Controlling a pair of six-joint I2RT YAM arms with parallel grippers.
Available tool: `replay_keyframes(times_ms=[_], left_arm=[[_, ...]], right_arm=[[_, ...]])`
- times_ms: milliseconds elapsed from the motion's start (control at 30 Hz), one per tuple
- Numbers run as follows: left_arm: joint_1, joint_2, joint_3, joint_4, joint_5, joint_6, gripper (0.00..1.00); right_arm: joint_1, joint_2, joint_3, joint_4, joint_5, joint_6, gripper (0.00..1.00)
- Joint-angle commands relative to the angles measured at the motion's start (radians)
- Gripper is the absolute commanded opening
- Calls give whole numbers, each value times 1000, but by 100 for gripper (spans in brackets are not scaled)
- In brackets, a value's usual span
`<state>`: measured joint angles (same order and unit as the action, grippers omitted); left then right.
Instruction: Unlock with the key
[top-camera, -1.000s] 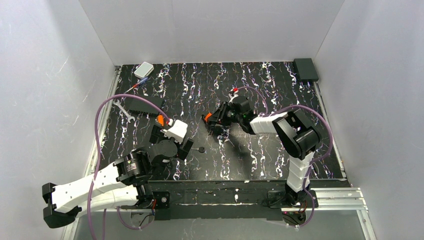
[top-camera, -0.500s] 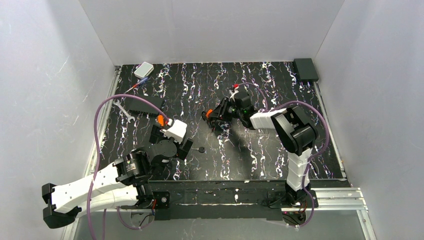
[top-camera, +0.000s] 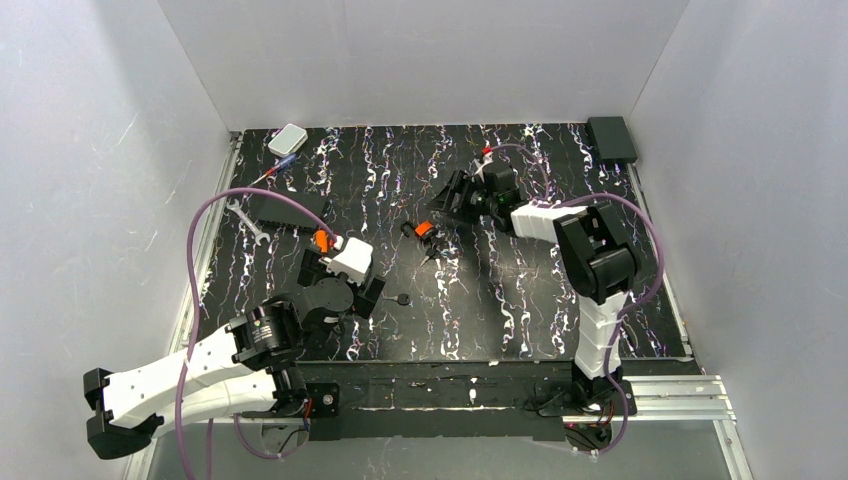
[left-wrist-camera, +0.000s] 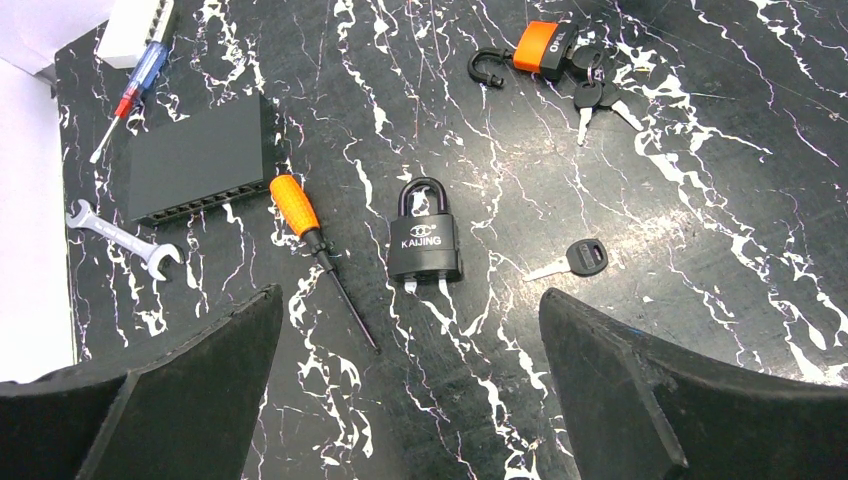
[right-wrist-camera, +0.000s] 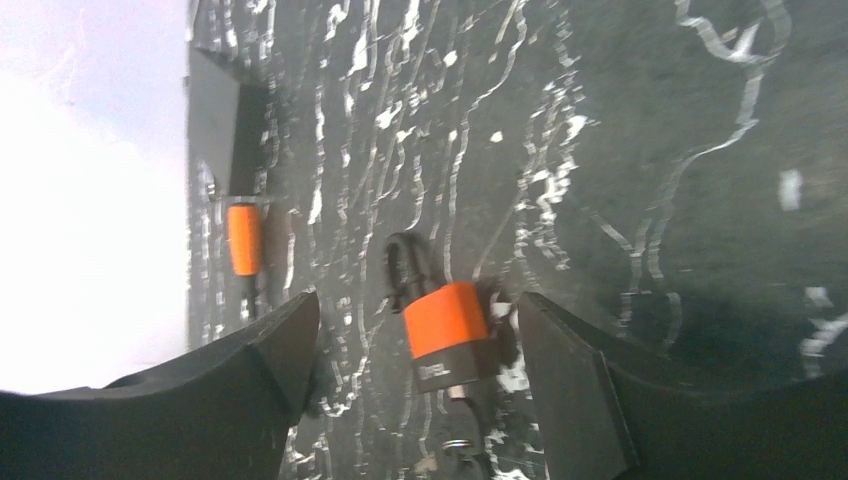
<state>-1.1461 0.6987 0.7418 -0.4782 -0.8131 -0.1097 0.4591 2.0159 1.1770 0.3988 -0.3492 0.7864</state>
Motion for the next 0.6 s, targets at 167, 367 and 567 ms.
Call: replay_keyframes(times_ms=[167, 367, 567], left_arm=[[21, 2, 5, -10, -9, -7, 99], [42, -14, 23, -39, 16, -7, 99], [57, -51, 28, -53, 15, -5, 99]], right_arm=[[19, -263, 16, -245, 173, -322, 81], [158, -425, -96, -285, 221, -550, 81], [322, -531, -192, -315, 146, -773, 80]])
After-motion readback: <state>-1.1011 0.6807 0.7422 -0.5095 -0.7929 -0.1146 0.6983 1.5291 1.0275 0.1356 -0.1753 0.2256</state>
